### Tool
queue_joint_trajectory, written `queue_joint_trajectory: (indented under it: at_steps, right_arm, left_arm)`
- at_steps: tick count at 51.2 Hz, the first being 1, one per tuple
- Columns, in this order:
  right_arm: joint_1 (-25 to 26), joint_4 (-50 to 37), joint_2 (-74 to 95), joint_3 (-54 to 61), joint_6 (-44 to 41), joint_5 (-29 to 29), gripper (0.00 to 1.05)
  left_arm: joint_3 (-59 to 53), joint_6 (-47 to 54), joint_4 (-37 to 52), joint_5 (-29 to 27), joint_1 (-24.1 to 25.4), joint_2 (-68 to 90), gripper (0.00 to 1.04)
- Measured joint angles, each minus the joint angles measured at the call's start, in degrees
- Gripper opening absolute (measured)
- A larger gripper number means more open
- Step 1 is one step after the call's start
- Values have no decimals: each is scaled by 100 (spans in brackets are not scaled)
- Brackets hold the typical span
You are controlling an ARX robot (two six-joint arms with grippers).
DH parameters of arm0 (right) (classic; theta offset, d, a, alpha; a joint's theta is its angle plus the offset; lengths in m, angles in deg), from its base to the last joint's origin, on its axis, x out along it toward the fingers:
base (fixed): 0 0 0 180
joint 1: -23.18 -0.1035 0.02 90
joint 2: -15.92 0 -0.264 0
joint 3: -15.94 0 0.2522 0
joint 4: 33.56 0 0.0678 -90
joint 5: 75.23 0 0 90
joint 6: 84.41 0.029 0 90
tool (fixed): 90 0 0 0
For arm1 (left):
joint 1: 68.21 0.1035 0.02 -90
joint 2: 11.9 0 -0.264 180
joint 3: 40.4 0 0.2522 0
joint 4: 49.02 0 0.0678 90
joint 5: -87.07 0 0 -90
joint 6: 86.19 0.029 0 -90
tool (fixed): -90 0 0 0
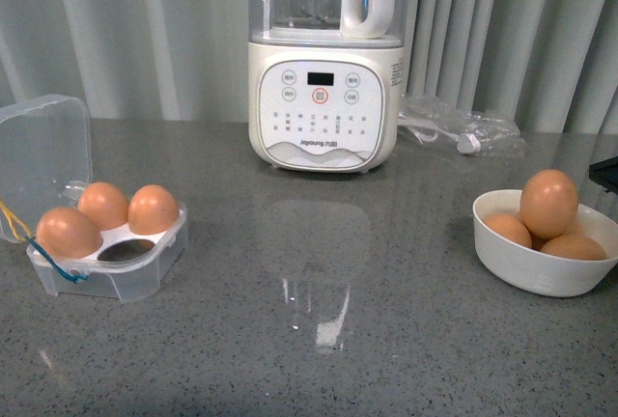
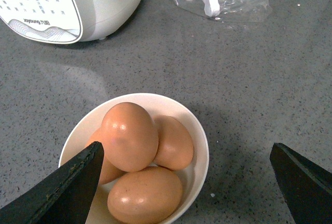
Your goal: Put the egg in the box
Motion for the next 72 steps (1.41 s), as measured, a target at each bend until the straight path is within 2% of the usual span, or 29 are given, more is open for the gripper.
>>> queue_joint_trajectory:
  at_steps: [59, 62, 64, 72]
  right_arm:
    - [-772, 136, 1340, -964, -542, 223, 98]
    - [-772, 136, 1340, -964, -544, 223, 90]
    - [-772, 136, 1340, -964, -544, 212, 82]
    - [-769, 133, 1340, -951, -544, 219, 62]
  left_arm:
    - [0, 0, 0, 0, 0, 0, 98]
    - [0, 0, 0, 0, 0, 0, 98]
    - [0, 0, 0, 0, 0, 0, 98]
    - [0, 0, 0, 0, 0, 0, 98]
